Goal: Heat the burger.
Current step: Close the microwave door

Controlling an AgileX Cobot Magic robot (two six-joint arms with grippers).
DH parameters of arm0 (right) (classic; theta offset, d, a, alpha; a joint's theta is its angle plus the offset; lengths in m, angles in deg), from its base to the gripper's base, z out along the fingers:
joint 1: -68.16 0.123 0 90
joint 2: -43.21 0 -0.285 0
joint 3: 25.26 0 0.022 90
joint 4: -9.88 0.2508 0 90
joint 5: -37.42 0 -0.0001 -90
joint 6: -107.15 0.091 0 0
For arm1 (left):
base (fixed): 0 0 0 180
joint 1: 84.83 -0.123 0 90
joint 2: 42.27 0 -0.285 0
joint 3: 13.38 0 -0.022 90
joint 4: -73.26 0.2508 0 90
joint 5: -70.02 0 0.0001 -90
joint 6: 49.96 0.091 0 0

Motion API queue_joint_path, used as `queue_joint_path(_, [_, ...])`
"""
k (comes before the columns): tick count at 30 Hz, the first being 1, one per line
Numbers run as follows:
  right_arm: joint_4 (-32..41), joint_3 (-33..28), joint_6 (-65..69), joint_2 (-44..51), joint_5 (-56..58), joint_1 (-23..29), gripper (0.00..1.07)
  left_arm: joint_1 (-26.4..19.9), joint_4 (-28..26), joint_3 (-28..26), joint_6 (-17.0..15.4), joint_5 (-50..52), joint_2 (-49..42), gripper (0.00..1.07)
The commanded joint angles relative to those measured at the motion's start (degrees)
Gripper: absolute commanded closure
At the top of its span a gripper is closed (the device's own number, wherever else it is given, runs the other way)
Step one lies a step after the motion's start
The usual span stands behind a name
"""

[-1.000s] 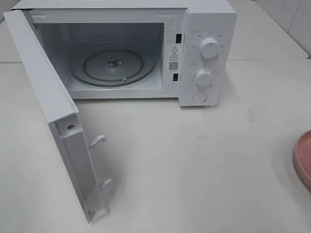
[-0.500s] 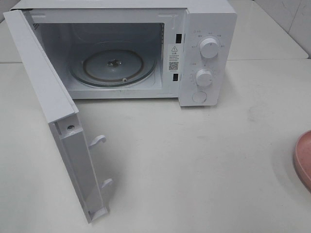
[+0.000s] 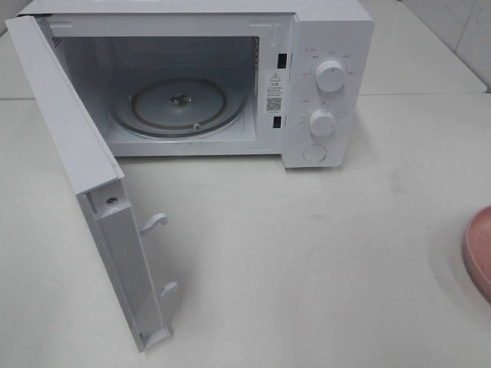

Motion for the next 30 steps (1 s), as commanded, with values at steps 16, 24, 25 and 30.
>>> queue_joint_path(16, [0.46,-0.46,-1.55,1.49,-0.29,-1.09,0.32,-0.34,-0.11,0.11,-0.17,0.46,-1.09,0.06])
queue_joint_path(24, [0.46,-0.46,-1.55,1.49,-0.29,-1.09,0.32,-0.34,-0.11,0.11,-0.17,0.46,-1.09,0.06])
queue_joint_path(25, [0.46,-0.46,-1.55,1.49,-0.29,-1.09,0.32,-0.34,-0.11,0.11,-0.17,0.46,-1.09,0.06])
queue_joint_path(30, [0.46,-0.46,-1.49,1.49,-0.29,-1.09,0.32,-0.34,-0.11,0.11,-0.17,0.46,-1.09,0.06])
